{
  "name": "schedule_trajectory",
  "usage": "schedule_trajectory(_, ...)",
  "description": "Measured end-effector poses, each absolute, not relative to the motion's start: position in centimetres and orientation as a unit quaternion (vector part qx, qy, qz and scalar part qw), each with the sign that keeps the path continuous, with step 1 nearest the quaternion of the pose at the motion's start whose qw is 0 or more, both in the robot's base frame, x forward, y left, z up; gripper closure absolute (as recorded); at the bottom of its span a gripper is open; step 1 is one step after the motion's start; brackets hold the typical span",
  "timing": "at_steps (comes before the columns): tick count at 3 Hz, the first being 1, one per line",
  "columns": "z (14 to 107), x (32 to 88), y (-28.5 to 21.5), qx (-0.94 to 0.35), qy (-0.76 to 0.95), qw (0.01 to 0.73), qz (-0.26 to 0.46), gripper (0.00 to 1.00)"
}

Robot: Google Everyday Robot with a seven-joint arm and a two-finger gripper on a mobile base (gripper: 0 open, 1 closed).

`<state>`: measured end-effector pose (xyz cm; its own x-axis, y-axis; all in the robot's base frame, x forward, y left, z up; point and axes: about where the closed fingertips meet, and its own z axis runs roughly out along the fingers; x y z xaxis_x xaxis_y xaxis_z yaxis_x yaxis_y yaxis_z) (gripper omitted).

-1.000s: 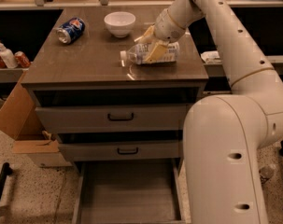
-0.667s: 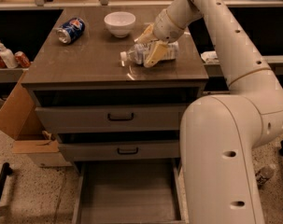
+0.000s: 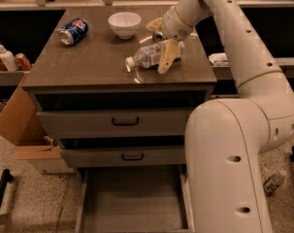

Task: Pick blue plastic bottle from bottom drawer and place on counter

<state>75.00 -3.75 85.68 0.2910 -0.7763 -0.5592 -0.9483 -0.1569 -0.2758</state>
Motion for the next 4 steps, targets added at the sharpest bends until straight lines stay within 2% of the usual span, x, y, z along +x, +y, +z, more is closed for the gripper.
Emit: schedule_trajectory(4,89.9,74.1,-9.6,-0.717,0.613,0.319,0.09,0.0)
